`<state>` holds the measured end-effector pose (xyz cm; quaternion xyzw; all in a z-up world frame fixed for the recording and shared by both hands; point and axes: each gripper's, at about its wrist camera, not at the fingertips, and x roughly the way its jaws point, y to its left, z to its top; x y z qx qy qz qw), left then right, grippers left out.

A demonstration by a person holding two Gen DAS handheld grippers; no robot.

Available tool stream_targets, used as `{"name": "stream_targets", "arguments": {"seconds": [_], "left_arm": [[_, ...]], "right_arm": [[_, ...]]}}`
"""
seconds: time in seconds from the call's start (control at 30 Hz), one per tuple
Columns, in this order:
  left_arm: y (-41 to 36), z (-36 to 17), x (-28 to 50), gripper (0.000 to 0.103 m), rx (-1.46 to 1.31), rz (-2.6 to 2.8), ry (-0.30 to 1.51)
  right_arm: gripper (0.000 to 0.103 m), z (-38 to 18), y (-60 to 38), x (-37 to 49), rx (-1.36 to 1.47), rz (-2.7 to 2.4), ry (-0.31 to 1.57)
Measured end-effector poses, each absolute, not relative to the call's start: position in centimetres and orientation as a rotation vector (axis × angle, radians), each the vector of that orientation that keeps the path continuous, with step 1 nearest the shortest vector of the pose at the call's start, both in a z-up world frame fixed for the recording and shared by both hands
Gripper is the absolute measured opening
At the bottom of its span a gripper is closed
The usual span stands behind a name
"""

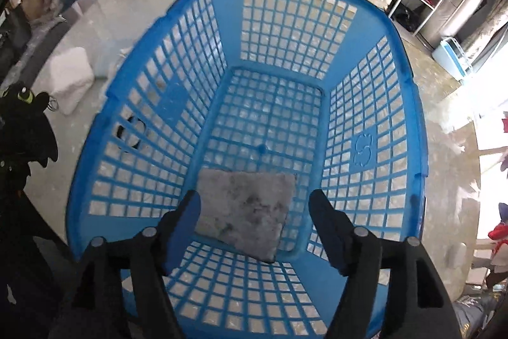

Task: Organize soft objects
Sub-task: 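Open the right gripper to drop the felt pad into the basket, then carry the black plush over the basket with the left gripper and release it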

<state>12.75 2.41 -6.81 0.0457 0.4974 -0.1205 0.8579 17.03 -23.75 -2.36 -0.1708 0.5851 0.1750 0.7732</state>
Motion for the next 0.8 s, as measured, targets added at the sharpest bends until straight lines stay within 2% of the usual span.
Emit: {"name": "stream_targets", "arguments": {"seconds": [0.1, 0.17, 0.23, 0.8], "left_arm": [[1.7, -5.2, 13.1, 0.038, 0.105, -0.264, 1.021], [1.1, -4.1, 13.3, 0.038, 0.114, -0.274, 1.004], [0.7, -3.3, 13.6, 0.038, 0.121, -0.280, 0.992], [-5.8, 2.6, 18.2, 0.038, 0.243, -0.389, 0.902]], "right_arm": [[0.072, -1.9, -24.1, 16.8, -0.371, 0.398, 1.251], [0.078, -1.6, -24.1, 16.6, -0.372, 0.409, 1.241], [0.103, -1.2, -24.4, 16.2, -0.380, 0.397, 1.224], [0.103, 0.5, -23.1, 14.0, -0.330, 0.357, 1.164]]}}
